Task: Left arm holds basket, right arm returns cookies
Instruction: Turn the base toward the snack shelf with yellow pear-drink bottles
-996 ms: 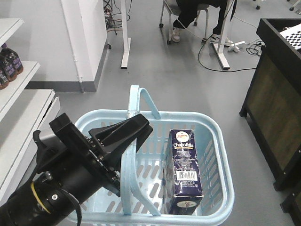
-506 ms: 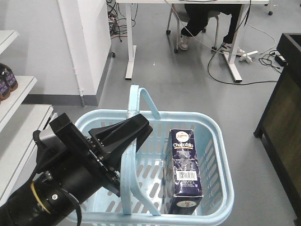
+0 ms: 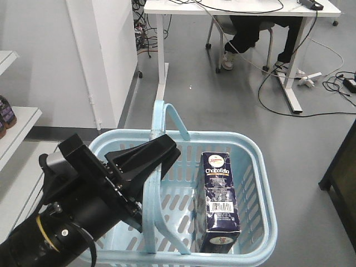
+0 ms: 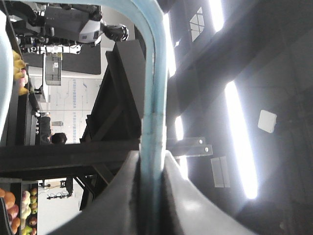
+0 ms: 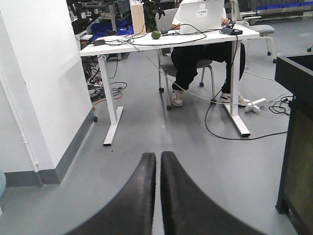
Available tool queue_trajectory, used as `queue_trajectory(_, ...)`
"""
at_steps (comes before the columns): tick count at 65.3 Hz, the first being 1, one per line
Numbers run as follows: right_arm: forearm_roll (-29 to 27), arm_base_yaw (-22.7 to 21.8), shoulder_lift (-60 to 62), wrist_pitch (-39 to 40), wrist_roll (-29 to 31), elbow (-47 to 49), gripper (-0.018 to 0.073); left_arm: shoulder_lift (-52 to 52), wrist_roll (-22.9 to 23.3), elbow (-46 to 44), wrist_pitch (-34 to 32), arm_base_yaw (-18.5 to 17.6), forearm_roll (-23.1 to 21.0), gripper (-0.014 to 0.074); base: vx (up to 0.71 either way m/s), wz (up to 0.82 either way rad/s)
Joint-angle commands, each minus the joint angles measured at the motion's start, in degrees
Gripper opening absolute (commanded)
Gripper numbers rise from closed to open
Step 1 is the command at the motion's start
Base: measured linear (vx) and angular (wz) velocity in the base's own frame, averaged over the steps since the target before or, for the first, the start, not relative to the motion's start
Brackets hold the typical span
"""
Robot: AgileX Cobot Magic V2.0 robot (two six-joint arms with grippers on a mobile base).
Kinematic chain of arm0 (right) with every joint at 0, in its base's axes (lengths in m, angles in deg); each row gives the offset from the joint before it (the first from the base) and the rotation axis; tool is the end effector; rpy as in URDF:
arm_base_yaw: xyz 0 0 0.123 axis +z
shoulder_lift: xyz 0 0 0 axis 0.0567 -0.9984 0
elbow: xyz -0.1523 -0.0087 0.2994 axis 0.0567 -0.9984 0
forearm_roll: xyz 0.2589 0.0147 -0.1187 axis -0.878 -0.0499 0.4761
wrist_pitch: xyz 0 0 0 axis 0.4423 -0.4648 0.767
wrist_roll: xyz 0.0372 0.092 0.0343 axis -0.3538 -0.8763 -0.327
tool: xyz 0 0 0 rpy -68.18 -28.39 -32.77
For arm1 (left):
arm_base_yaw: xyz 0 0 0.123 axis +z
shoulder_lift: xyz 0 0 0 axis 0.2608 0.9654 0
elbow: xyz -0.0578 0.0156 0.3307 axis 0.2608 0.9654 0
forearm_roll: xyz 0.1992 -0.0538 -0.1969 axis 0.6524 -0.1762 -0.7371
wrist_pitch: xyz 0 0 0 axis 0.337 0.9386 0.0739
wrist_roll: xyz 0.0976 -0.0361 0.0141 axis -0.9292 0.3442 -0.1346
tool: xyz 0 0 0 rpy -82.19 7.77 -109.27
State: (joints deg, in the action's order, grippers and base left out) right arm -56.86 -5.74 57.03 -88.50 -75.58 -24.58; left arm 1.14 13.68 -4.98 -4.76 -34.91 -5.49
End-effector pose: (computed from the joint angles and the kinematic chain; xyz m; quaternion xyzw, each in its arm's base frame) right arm 0.0526 -0.0036 0.1860 0.0577 0.7404 0.0152 0.6695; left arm 0.1703 -0.2050 0.3020 -0.2470 0.5447 -0.7746 0.2057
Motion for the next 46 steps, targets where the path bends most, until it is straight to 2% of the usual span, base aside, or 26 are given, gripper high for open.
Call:
queue_trajectory(1, 0.6, -0.4, 0.7, 4.0, 0.3, -1.0, -0.0003, -1.6, 0.0, -1.9, -7.7, -0.3, -0.4, 0.0, 0.3, 0.1)
queue_trajectory(21, 0.6, -0.4, 0.7, 4.0, 0.3, -1.0, -0.0003, -1.6, 0.0, -1.9, -7.7, -0.3, -0.4, 0.0, 0.24, 0.21)
queue_trajectory(46, 0.6, -0.4, 0.7, 4.0, 0.3, -1.0, -0.0003, -1.6, 0.0, -1.9, -7.7, -0.3, -0.4, 0.0, 0.13, 0.43)
